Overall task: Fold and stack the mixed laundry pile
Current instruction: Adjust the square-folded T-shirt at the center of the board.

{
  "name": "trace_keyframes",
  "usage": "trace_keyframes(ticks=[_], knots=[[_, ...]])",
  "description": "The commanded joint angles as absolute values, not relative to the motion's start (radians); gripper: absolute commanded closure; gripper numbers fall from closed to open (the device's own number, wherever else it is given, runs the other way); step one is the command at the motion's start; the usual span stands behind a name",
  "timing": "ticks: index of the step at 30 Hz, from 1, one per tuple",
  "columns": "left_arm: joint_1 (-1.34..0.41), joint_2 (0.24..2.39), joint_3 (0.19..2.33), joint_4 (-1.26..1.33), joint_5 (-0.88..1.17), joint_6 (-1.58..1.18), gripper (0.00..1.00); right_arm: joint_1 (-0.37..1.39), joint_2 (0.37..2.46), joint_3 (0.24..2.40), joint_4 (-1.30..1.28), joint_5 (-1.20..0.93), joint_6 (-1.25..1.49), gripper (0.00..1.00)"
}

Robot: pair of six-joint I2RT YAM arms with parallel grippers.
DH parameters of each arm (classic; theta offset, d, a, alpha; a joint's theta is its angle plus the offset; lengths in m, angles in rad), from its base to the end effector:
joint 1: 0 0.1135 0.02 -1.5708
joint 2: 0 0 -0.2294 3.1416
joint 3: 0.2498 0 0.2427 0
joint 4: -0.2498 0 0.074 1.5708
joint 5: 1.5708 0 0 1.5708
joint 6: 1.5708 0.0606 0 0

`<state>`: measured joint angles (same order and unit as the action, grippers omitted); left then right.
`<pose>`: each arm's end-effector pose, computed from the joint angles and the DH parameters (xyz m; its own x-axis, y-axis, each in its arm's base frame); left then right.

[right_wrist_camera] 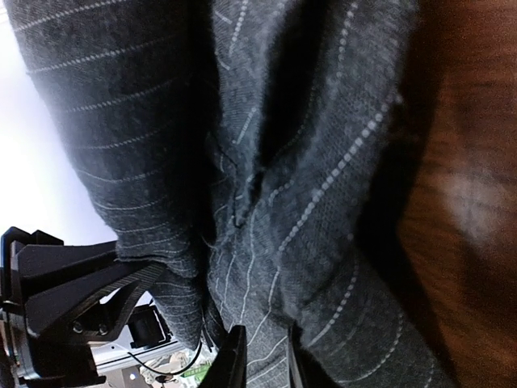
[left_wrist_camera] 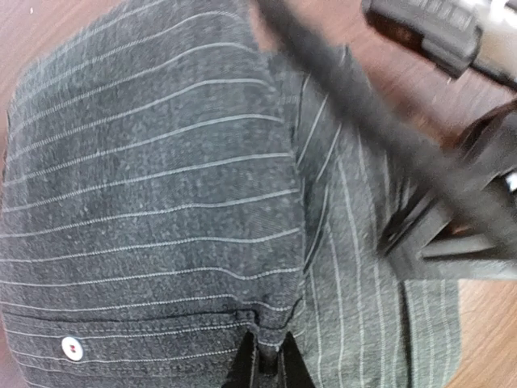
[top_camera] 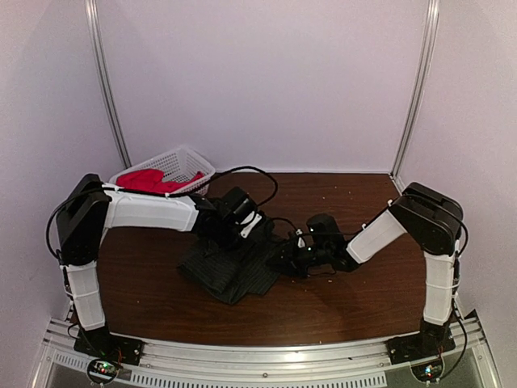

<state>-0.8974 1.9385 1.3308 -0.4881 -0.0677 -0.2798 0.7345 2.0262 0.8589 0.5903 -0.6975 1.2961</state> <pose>0.2472 -0.3033 0.1230 -0.7431 0.4896 -0.4562 0.5779 0.8132 -0.0685 0.2480 0.2764 0.0611 -0.9888 0.1011 0.1099 0.1420 0.4083 0.9017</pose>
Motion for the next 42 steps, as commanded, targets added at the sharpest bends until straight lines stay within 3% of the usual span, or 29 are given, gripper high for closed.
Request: trace_keyframes(ticks=[1,16,26,32,36,42], knots=[[-0.894,1.910,1.392,-0.481,-0.007,-0.247,1.00,0.739,2.052,0.840,0.605,-0.677,1.321,0.80],[-0.896,1.867,1.424,-0.497,0.280,-0.271,1.00,0.739,2.058,0.836,0.619,-0.689,1.318,0.80],[-0.895,1.926,1.345,-0.343,0.390,-0.355,1.00,0.739,2.044,0.828,0.685,-0.700,1.337,0.79],[-0.896,1.982,1.317,-0.318,0.357,-0.359,1.00,0.738,1.966,0.855,0.587,-0.686,1.291,0.75],[-0.896,1.982,1.320,-0.305,0.405,-0.357,1.00,0.730,1.909,0.885,0.456,-0.672,1.240,0.67],[-0.880,1.900,1.325,-0.323,0.434,-0.349,0.77,0.694,1.774,0.916,0.129,-0.635,1.116,0.57]])
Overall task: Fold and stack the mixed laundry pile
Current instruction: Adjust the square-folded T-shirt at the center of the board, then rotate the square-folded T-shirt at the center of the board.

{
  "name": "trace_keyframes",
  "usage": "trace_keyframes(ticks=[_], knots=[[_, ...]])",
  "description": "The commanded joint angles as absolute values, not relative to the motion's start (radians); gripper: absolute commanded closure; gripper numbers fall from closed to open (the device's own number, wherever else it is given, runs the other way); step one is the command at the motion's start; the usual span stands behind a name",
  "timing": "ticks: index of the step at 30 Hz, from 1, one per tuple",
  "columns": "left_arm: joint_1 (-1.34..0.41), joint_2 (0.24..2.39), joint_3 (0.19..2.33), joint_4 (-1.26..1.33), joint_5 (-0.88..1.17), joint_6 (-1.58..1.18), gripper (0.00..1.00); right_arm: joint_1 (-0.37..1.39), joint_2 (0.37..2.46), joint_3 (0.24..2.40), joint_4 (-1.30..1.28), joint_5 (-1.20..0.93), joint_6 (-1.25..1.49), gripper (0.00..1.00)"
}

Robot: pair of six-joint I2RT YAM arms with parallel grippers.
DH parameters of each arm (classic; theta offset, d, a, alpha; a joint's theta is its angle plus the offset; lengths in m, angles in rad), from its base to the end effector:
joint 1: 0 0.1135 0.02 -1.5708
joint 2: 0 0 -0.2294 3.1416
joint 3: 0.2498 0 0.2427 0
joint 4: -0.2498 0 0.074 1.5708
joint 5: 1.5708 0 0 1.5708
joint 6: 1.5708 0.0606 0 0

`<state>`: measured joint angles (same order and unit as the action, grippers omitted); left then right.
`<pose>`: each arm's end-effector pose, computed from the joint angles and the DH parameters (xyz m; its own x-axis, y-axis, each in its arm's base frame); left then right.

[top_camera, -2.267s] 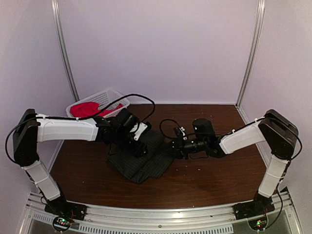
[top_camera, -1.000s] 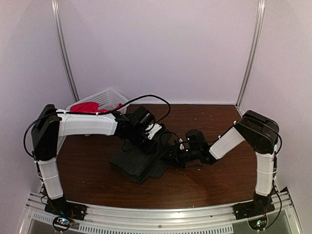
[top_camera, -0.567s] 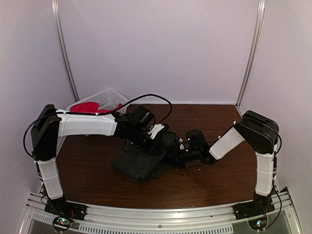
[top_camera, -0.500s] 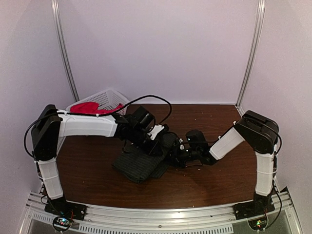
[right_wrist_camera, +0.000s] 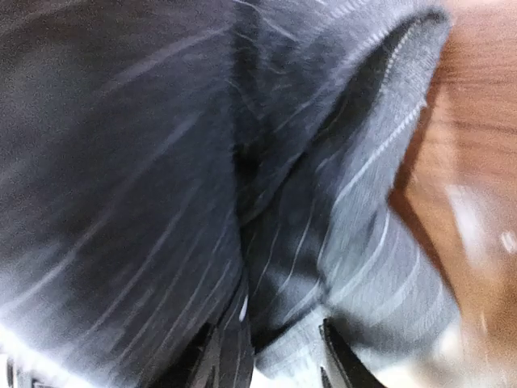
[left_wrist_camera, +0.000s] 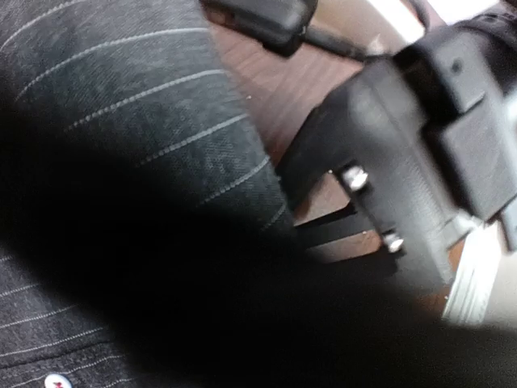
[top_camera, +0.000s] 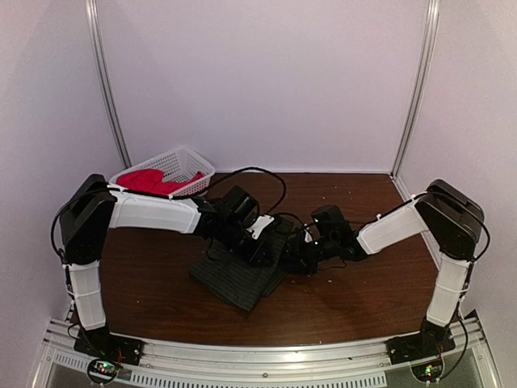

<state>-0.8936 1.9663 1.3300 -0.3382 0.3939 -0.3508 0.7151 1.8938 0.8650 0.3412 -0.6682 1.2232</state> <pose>0.2364 -0.3311 0.1262 -0.7806 0.4645 -0.4183 0.6245 0.6072 -0.4912 0.2468 0.2640 0.0834 -0.9870 0.1203 0.1065 0.1521 0.4862 0.8605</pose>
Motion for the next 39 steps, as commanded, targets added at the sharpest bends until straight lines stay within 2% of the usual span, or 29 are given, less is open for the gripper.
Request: trace_keyframes(ticks=[1,10,13,17,24,28,34,39], knots=[[-0.872,1.884,1.324,-0.320,0.451,-0.350,0.73,0.685,1.752,0.913,0.091,-0.630,1.098,0.56],[-0.804,1.775,1.335,-0.389,0.512,-0.322,0.59,0.620,1.576,0.865,-0.076,-0.628,0.968,0.56],[-0.757,1.737,1.310,-0.399,0.479,-0.320,0.53,0.619,1.550,0.851,-0.040,-0.646,0.957,0.48],[-0.697,1.719,1.289,-0.416,0.382,-0.313,0.52,0.634,1.610,0.948,0.031,-0.701,0.944,0.47],[-0.650,1.782,1.280,-0.440,0.242,-0.295,0.52,0.691,1.864,1.173,0.087,-0.763,1.007,0.47],[-0.648,1.825,1.248,-0.457,0.191,-0.277,0.52,0.694,1.958,1.149,0.071,-0.761,0.995,0.48],[-0.668,1.786,1.067,-0.423,0.188,-0.295,0.57,0.675,1.988,1.029,0.040,-0.747,0.967,0.49],[-0.814,1.726,0.951,-0.399,0.214,-0.357,0.57,0.592,2.003,1.064,-0.091,-0.713,0.803,0.50]])
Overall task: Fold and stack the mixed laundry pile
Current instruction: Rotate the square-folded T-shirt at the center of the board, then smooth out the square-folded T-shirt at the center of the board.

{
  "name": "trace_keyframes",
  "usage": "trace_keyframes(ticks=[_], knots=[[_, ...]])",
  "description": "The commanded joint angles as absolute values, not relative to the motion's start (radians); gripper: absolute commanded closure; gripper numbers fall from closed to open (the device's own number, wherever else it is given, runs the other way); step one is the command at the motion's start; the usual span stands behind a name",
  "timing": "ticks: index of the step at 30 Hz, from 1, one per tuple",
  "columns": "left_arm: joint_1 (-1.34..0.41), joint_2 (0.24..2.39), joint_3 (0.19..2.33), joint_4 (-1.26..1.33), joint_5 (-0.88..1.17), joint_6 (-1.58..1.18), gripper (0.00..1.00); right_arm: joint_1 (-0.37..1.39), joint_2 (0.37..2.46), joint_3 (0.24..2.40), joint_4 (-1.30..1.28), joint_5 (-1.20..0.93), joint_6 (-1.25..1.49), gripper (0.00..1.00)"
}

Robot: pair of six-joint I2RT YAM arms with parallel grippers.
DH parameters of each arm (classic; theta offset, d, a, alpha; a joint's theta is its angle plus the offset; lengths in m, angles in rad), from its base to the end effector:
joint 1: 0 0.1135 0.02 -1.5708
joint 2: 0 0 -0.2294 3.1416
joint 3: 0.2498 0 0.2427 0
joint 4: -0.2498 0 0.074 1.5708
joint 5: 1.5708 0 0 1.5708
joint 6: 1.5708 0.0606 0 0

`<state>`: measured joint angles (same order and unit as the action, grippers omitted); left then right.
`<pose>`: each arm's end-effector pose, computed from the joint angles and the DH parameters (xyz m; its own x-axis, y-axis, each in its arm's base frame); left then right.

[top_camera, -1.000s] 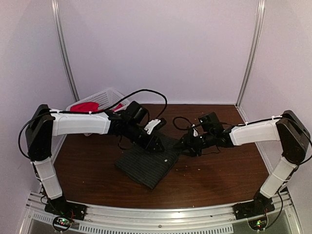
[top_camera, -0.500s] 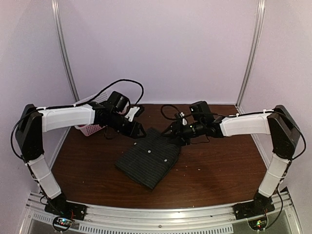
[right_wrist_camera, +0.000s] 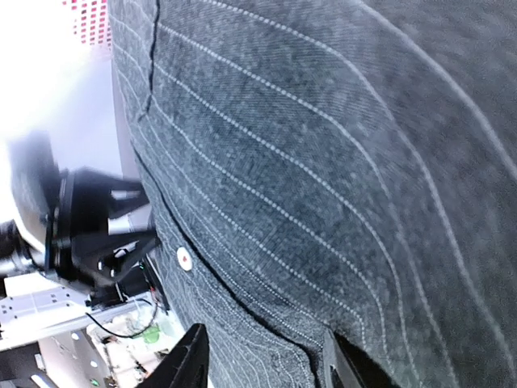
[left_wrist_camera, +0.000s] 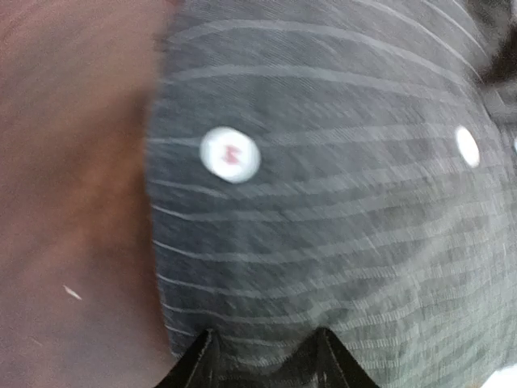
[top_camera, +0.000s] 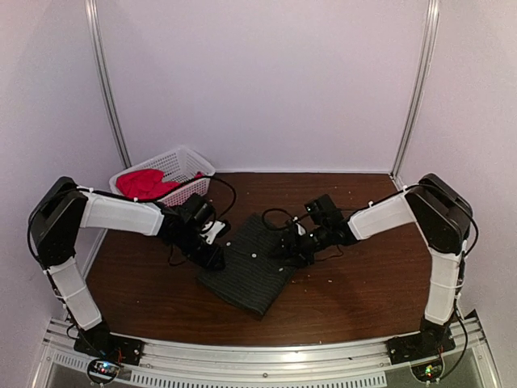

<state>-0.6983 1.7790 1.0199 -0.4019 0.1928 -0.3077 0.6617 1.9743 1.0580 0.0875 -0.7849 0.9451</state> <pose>0.2472 -0.2227 0.0972 -0.8783 0.3492 -0.3265 0.4443 0.8482 -0.2882 0.2733 0.2672 0.0883 -0.9984 -0.0507 0.0265 -0.0039 0.5221 0.8528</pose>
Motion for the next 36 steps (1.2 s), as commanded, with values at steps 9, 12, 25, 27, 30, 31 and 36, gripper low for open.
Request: trace_keyframes(ticks=[9,12,25,27,30,31,36], knots=[[-0.966,1.513,0.956,-0.165,0.376,-0.472,0.46,0.558,2.137,1.679,-0.497,-0.748,0.344,0.50],[-0.872,1.484,0.978,-0.118,0.356,-0.506,0.40,0.559,2.069,1.735,-0.568,-0.705,0.357,0.49],[-0.637,1.791,1.076,0.204,0.625,-0.683,0.23,0.706,1.760,0.998,0.353,-0.864,1.104,0.43],[-0.635,1.852,1.094,0.223,0.643,-0.700,0.23,0.726,1.816,0.977,0.446,-0.886,1.168,0.43],[-0.605,1.932,1.073,0.325,0.657,-0.760,0.23,0.731,1.894,0.939,0.493,-0.885,1.207,0.44],[-0.591,1.969,1.064,0.356,0.660,-0.785,0.23,0.728,1.919,0.918,0.503,-0.880,1.214,0.45],[-0.554,2.078,1.027,0.470,0.703,-0.864,0.24,0.716,1.997,0.826,0.480,-0.875,1.207,0.47]])
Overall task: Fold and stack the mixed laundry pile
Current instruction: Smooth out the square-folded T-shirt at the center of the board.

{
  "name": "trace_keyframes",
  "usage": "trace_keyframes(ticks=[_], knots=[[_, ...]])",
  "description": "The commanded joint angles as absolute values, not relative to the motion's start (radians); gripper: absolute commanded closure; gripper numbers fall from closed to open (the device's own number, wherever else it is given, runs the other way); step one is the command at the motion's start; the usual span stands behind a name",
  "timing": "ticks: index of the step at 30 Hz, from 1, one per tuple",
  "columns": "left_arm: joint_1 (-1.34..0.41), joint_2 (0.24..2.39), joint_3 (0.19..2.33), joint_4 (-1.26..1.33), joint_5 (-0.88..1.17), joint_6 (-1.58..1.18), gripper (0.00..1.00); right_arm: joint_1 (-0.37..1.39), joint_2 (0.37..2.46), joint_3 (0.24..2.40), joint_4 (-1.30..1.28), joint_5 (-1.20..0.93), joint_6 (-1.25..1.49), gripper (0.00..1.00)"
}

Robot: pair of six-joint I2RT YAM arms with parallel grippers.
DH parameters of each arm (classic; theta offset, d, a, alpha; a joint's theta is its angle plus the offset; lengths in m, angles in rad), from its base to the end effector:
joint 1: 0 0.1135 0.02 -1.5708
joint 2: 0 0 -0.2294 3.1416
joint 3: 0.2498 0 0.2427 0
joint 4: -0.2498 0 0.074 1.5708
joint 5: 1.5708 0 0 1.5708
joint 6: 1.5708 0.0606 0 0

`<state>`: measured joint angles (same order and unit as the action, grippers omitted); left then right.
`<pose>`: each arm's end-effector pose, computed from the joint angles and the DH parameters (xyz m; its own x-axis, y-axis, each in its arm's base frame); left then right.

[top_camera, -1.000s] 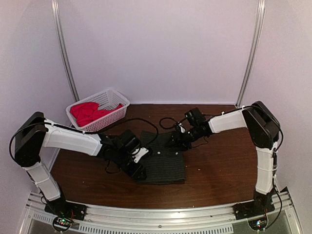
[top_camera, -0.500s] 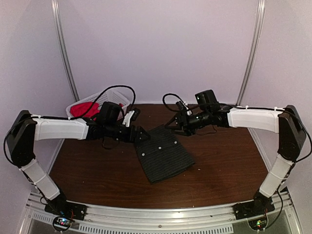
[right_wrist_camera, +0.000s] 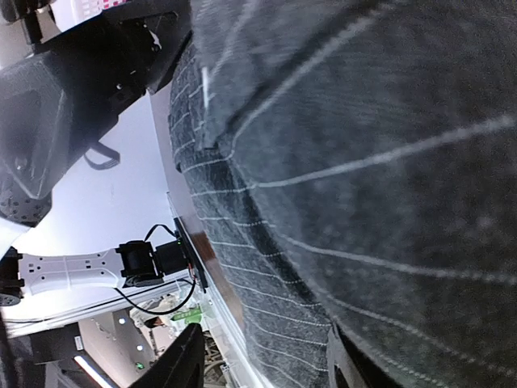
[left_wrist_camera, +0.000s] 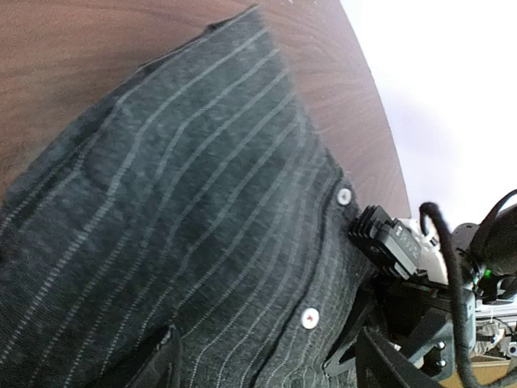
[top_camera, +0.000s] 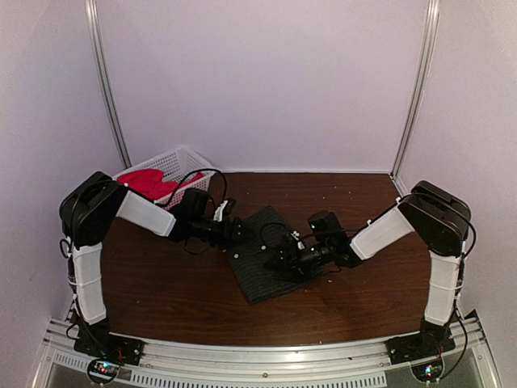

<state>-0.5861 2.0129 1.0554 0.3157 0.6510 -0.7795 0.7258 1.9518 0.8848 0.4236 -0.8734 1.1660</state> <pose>0.3133 -0.2521 0.0899 -0.9483 -0.0416 -0.3147 0.2500 0.5131 -0.8211 0.2397 0.2748 0.0817 -0.9902 -0.0894 0.1076 0.0639 0.3949 0.9165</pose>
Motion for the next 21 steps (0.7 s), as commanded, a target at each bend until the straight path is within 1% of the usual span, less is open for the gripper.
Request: trace_keyframes(ticks=[1,4,7,10,13,17,21], knots=[[-0.554,2.093,1.020,0.473,0.710,-0.870,0.25,0.716,2.010,0.809,0.483,-0.877,1.211,0.47],[-0.553,2.089,1.002,0.468,0.728,-0.867,0.27,0.721,2.022,0.774,0.495,-0.894,1.209,0.48],[-0.552,2.018,1.011,0.409,0.755,-0.820,0.27,0.722,1.973,0.779,0.439,-0.914,1.154,0.48],[-0.552,1.932,1.056,0.271,0.730,-0.733,0.26,0.720,1.873,0.851,0.374,-0.940,1.070,0.47],[-0.551,1.925,1.088,0.241,0.725,-0.729,0.26,0.692,1.815,0.931,0.316,-0.943,1.013,0.47],[-0.551,1.957,1.118,0.190,0.688,-0.714,0.27,0.619,1.835,0.992,0.259,-0.930,0.971,0.47],[-0.545,1.997,1.122,0.177,0.642,-0.713,0.28,0.565,1.891,1.000,0.210,-0.905,0.924,0.48]])
